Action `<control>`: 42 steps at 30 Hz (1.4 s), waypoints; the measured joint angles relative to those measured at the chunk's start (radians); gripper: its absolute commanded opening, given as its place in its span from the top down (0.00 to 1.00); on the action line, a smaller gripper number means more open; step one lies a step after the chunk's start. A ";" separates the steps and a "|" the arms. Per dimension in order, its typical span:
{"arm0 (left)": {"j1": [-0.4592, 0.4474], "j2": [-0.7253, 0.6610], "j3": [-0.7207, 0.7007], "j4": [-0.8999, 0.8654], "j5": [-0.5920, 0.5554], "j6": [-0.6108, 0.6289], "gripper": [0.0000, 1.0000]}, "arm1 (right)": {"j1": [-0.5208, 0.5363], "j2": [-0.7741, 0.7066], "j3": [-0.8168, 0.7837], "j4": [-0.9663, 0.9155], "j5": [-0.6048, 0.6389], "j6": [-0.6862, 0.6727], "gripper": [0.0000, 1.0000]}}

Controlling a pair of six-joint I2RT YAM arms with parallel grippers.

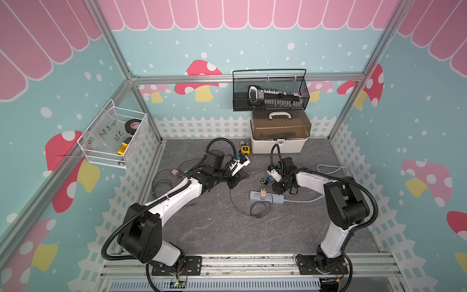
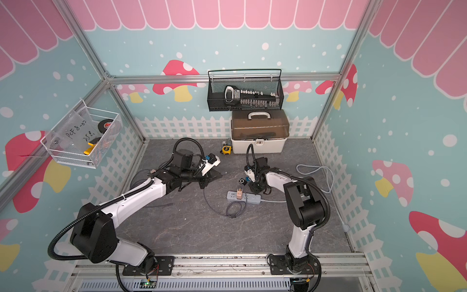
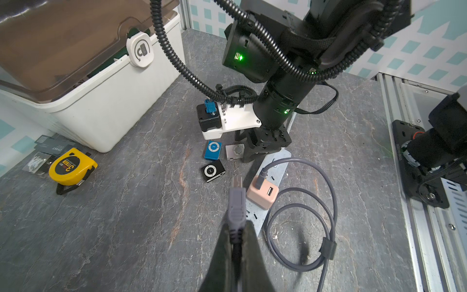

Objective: Charge mp3
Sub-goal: Pick up the MP3 player from the center of the board.

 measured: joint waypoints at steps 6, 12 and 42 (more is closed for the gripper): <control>-0.004 0.000 0.000 0.003 -0.001 -0.004 1.00 | 0.005 0.000 0.000 0.007 -0.002 -0.020 0.65; -0.006 0.000 0.000 0.007 -0.001 -0.005 1.00 | 0.005 0.002 0.000 0.013 -0.010 -0.037 0.79; -0.232 0.003 0.143 -0.061 -0.332 -0.006 1.00 | -0.019 -0.447 0.133 -0.249 -0.171 0.180 0.87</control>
